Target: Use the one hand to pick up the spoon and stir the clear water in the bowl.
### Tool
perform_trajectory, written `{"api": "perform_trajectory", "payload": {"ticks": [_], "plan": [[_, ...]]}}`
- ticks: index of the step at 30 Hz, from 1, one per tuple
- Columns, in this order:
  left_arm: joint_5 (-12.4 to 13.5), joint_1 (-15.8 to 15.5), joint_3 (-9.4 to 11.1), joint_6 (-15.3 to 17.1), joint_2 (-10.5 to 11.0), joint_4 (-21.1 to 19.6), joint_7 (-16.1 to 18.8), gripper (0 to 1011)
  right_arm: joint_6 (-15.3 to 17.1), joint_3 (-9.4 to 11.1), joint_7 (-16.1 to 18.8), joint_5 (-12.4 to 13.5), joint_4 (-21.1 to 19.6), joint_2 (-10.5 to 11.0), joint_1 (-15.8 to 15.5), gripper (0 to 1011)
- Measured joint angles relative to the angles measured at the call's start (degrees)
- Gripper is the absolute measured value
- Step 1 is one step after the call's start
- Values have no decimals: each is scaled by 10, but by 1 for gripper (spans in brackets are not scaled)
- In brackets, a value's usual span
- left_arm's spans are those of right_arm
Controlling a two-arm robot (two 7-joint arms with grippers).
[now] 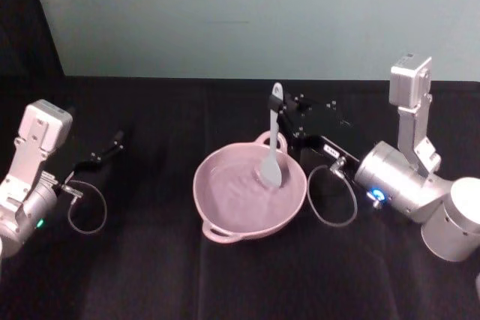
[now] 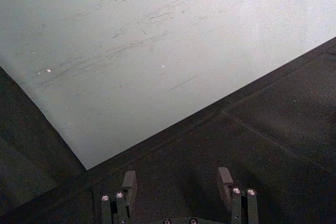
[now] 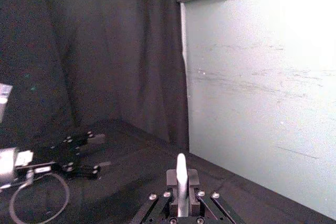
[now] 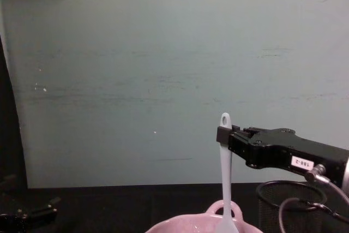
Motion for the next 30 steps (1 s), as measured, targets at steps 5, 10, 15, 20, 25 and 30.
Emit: {"api": "perform_trajectory", "payload": {"ticks": [5,10,15,20,25,30], "plan": [[0,0,0,0,0,0,0,1011,6,-5,0,-6,-39,16,-27,121],[0,0,0,0,0,0,0,1011,8,-16,3,-14,-64,22,-42,121],[0,0,0,0,0,0,0,1011,9,-29,9,-17,-73,19,-46,121],[0,0,0,0,0,0,0,1011,10,-41,13,-17,-66,7,-37,121],[0,0,0,0,0,0,0,1011,10,-50,13,-19,-45,-13,-17,121],[0,0,0,0,0,0,0,1011,7,-52,13,-15,-10,-33,8,121]]}}
